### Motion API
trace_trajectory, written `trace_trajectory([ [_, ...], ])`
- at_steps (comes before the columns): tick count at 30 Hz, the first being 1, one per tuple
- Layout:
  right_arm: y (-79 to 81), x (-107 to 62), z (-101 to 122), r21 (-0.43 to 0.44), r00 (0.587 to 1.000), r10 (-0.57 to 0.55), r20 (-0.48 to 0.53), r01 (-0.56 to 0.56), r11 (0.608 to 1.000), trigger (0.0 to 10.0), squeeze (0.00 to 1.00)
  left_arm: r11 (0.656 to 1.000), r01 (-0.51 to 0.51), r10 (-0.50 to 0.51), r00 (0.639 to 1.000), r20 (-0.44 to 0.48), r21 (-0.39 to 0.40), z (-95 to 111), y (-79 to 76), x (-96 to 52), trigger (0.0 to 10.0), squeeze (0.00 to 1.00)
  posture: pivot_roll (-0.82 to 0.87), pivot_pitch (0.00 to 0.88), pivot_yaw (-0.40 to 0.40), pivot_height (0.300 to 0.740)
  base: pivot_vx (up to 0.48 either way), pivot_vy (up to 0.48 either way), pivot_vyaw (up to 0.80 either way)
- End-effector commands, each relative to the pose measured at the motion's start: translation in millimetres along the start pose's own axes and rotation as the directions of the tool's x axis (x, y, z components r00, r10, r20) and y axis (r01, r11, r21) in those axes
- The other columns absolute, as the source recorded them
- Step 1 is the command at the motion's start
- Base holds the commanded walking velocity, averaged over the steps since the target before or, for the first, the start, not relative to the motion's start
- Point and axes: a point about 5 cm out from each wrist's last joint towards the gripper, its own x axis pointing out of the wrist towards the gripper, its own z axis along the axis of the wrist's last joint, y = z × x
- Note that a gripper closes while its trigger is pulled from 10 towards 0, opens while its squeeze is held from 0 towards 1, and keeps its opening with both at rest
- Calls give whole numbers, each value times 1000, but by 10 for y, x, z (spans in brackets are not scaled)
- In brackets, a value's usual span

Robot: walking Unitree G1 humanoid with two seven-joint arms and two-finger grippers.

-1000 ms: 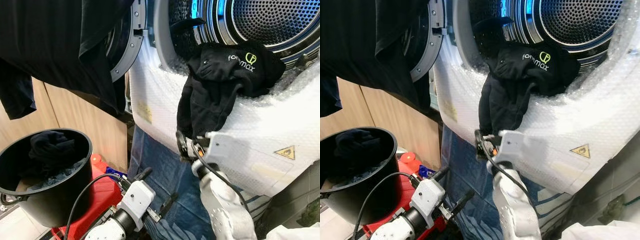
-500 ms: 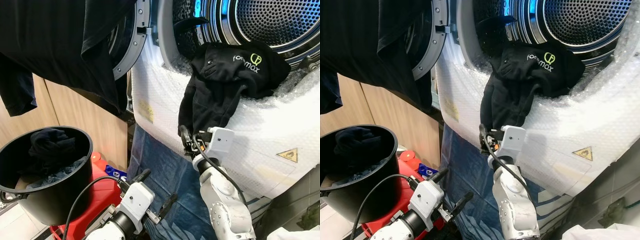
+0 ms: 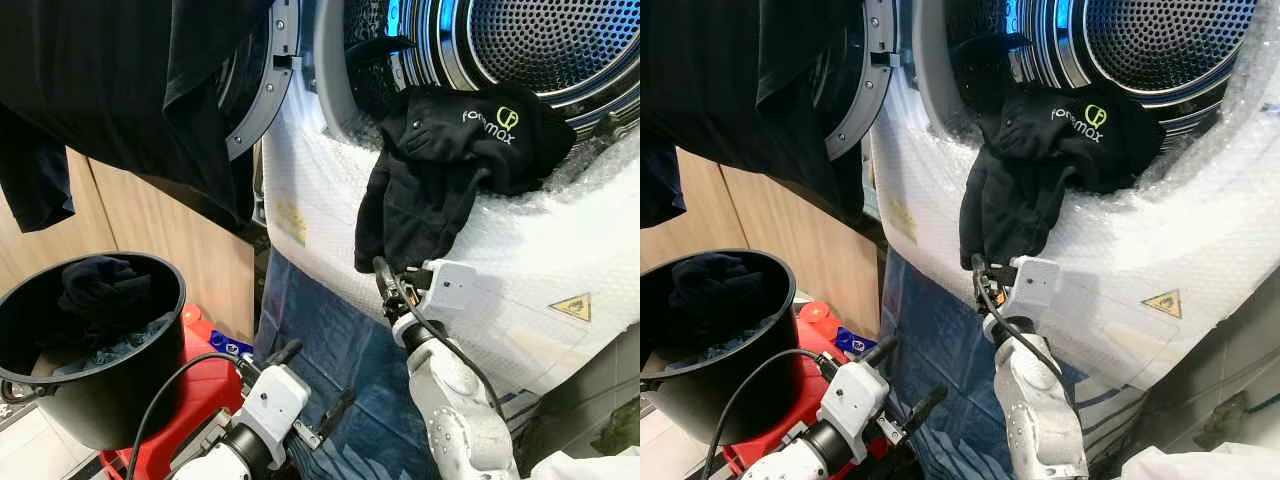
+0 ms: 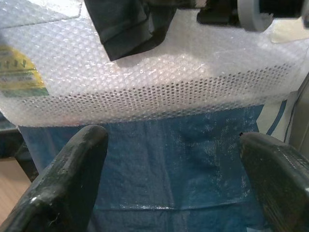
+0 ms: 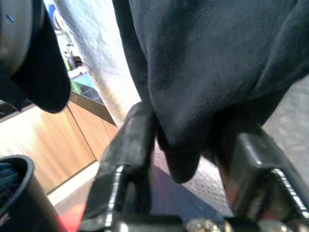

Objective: Clothes washing

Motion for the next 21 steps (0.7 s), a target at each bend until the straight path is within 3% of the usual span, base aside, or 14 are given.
trace_trajectory([
  [1,-16,-25,85,17,999,23,29,-23,1000,0,0,1000,4,-4,1000,4,18,33,-4,12,10000,0,64,20,-106,740,0,0,0],
  [21,-4,-49,124,20,996,82,32,-83,996,0,0,1000,7,-7,1000,2,9,26,5,39,10000,0,59,13,-106,740,0,0,0],
])
